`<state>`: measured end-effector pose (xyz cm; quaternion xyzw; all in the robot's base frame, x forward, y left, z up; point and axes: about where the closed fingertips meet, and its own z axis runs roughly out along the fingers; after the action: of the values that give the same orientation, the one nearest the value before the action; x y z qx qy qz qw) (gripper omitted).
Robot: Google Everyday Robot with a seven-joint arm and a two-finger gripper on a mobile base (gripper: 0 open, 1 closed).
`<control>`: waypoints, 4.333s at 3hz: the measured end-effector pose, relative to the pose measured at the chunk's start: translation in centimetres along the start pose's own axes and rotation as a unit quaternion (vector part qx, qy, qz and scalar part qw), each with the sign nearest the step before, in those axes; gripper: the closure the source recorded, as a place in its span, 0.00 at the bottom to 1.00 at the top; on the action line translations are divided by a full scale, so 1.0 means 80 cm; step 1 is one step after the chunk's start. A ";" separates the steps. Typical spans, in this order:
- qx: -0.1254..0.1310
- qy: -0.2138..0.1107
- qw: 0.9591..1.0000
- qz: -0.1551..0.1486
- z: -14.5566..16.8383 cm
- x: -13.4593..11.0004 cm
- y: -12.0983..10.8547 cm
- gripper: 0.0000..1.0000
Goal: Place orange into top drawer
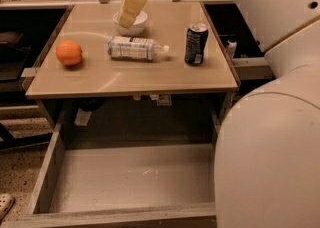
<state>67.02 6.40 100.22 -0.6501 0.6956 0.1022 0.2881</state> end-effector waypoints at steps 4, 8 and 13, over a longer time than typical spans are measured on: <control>-0.016 0.062 0.998 -0.004 0.108 -0.059 -0.029 0.00; -0.096 -0.014 0.995 -0.010 0.214 -0.126 0.000 0.00; -0.155 -0.020 0.988 0.014 0.307 -0.121 0.015 0.00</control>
Offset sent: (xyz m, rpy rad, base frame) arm 0.0355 0.0621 -0.0229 -0.1615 0.0079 -0.0595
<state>72.30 27.48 85.15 -0.6752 0.6743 0.2255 0.1963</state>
